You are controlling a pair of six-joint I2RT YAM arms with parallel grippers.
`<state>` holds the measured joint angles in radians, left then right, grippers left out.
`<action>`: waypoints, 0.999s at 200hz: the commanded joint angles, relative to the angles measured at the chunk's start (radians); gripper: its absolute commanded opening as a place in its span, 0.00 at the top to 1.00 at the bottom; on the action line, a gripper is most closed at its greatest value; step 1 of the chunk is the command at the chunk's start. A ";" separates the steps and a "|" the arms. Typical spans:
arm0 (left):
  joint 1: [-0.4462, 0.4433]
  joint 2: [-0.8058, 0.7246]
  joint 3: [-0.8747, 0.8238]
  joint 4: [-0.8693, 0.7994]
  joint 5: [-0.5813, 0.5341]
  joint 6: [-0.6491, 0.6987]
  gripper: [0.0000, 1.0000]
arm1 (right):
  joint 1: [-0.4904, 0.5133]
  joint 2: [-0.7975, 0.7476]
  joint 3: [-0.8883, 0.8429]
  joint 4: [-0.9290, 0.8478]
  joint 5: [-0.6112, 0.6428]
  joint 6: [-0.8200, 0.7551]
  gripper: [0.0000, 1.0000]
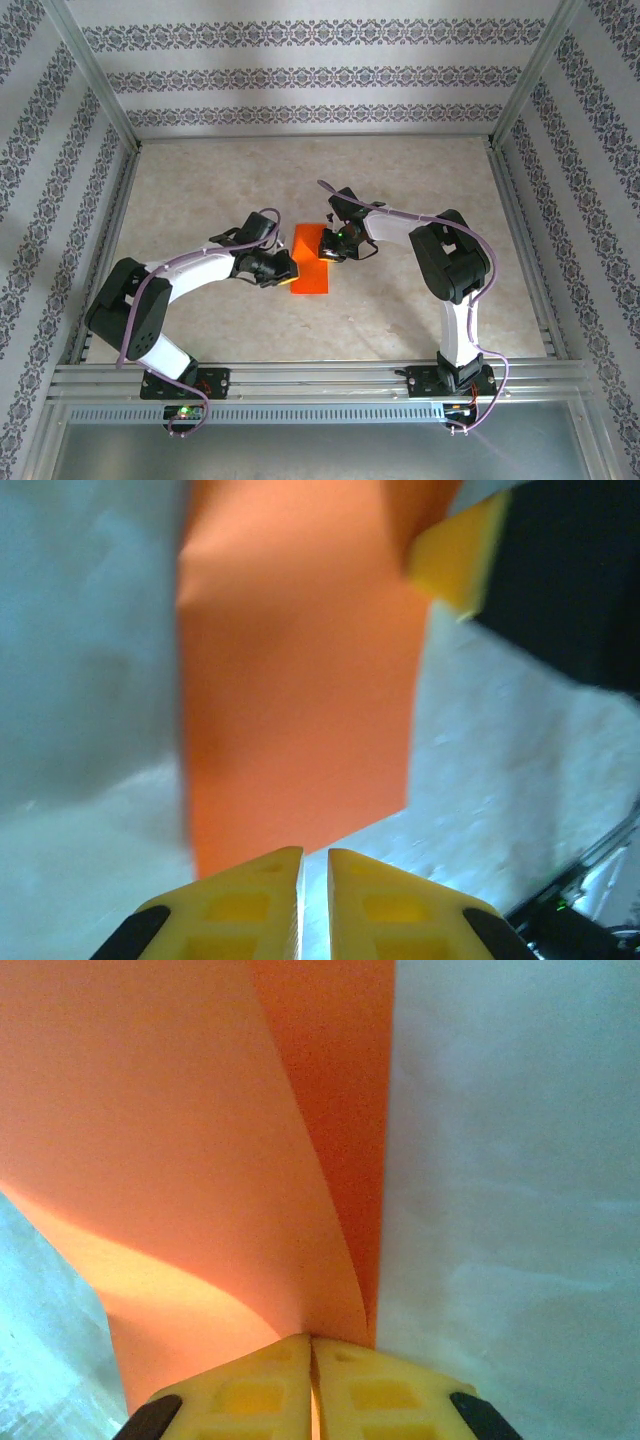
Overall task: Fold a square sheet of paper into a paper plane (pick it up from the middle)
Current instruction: First fold the square sheet of paper in half at the center of the table.
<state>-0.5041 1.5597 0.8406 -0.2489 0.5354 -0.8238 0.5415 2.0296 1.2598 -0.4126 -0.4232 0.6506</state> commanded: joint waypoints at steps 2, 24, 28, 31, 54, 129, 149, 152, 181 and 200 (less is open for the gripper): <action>-0.005 0.044 0.026 0.073 -0.012 -0.060 0.86 | 0.009 0.154 -0.087 -0.166 0.218 -0.009 0.89; -0.012 0.097 0.025 0.052 -0.024 -0.053 0.86 | 0.011 0.161 -0.082 -0.166 0.212 -0.012 0.89; -0.015 0.104 0.021 0.054 -0.023 -0.053 0.86 | 0.011 0.162 -0.081 -0.166 0.212 -0.014 0.89; -0.016 0.109 0.019 0.054 -0.022 -0.053 0.86 | 0.011 0.162 -0.082 -0.166 0.213 -0.014 0.89; -0.024 0.140 -0.001 0.038 -0.016 -0.046 0.86 | 0.011 0.161 -0.080 -0.169 0.215 -0.017 0.89; -0.057 0.050 -0.101 -0.201 -0.064 0.073 0.86 | 0.004 0.164 -0.077 -0.184 0.231 -0.035 0.89; -0.058 0.005 -0.086 -0.249 -0.065 0.119 0.86 | 0.002 0.162 -0.074 -0.189 0.236 -0.045 0.89; -0.057 -0.003 -0.080 -0.253 -0.067 0.126 0.86 | 0.001 0.160 -0.073 -0.189 0.237 -0.047 0.89; -0.034 -0.058 -0.012 -0.209 -0.078 0.134 0.86 | 0.000 0.146 -0.071 -0.190 0.223 -0.109 0.90; -0.014 -0.062 0.019 -0.095 -0.069 0.103 0.86 | 0.003 0.125 -0.070 -0.193 0.217 -0.178 0.90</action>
<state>-0.5423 1.5269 0.7952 -0.4290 0.4744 -0.7288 0.5411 2.0335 1.2709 -0.4274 -0.4232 0.5751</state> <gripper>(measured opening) 0.141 0.101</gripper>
